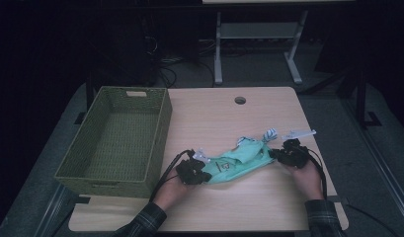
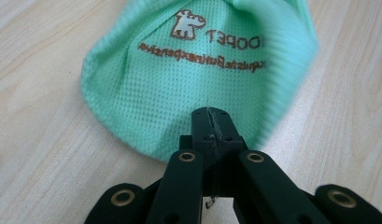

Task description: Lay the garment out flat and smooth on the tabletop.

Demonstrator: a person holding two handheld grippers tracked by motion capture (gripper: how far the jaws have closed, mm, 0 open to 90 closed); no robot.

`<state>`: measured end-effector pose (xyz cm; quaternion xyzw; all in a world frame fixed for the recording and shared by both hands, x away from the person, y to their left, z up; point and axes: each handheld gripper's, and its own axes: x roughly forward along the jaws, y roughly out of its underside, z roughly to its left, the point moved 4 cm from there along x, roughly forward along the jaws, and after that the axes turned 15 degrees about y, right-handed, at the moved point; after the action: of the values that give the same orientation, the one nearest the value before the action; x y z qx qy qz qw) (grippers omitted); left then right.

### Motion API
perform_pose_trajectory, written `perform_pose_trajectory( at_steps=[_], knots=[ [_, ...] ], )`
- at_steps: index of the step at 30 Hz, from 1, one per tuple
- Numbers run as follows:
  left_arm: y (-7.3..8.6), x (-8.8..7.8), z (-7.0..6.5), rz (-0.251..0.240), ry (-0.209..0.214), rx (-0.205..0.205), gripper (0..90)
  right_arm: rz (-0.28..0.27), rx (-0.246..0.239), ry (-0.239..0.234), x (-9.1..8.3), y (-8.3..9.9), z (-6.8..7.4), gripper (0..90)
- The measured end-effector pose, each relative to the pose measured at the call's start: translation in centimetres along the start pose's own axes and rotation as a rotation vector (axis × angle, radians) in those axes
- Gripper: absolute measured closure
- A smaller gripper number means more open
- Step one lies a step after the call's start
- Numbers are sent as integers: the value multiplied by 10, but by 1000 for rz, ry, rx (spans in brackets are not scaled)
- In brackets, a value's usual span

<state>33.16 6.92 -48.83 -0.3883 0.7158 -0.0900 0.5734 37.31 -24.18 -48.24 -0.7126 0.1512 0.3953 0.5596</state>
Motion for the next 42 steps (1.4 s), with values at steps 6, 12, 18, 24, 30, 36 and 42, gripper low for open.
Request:
perform_pose_trajectory(
  at_steps=[6, 12, 18, 24, 30, 36, 42],
  knots=[
    [0, 0, 0, 2, 0, 1, 896, -26, 7, -45, -8, 6, -2, 728],
    [0, 0, 0, 4, 1, 1, 896, -89, 45, -69, -26, 2, -10, 664],
    [-1, 1, -1, 8, -9, 7, 896, -135, 25, -47, -44, -13, -20, 657],
    [-1, 1, -1, -6, -8, 1, 896, -161, 16, -66, -48, -34, -17, 653],
    [-2, 2, -1, -8, -6, 0, 896, -144, -35, -83, -36, -63, -4, 655],
    [-2, 2, 0, -8, -5, 0, 896, -107, -67, -88, -10, -83, 9, 667],
    [-2, 1, 0, -1, -3, 1, 896, -63, -102, -82, 16, -93, 22, 680]
  ],
)
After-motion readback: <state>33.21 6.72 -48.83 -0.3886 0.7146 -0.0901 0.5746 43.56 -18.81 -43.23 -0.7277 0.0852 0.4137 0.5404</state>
